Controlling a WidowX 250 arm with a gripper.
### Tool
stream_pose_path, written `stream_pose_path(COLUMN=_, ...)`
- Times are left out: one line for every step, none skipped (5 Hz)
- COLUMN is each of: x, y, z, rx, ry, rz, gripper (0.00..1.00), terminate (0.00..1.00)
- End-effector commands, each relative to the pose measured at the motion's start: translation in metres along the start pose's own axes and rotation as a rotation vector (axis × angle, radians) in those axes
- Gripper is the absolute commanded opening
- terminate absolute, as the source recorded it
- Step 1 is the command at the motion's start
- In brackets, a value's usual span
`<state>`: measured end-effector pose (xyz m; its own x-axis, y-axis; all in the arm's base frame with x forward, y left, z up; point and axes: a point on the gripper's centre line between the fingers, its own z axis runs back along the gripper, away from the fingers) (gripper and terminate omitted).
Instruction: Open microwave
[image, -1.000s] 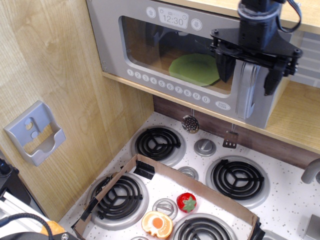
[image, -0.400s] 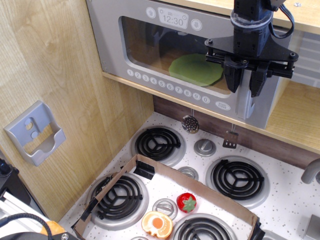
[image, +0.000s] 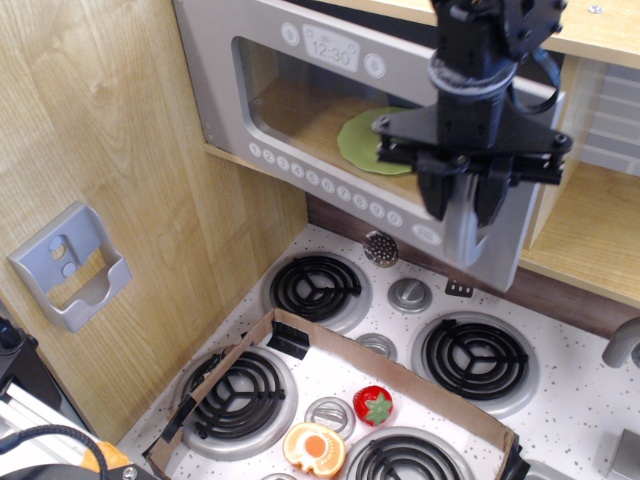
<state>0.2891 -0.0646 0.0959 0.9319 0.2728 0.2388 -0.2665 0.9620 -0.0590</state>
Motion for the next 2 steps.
stream_pose_path(x=-0.037, y=-0.003, z=0.018, rx=0.066, ry=-0.044, rz=0.242, gripper=1.00, terminate=0.00)
stream_pose_path(x=-0.043, y=-0.030, z=0.027, rx=0.083, ry=-0.044, rz=0.357, gripper=1.00, terminate=0.00)
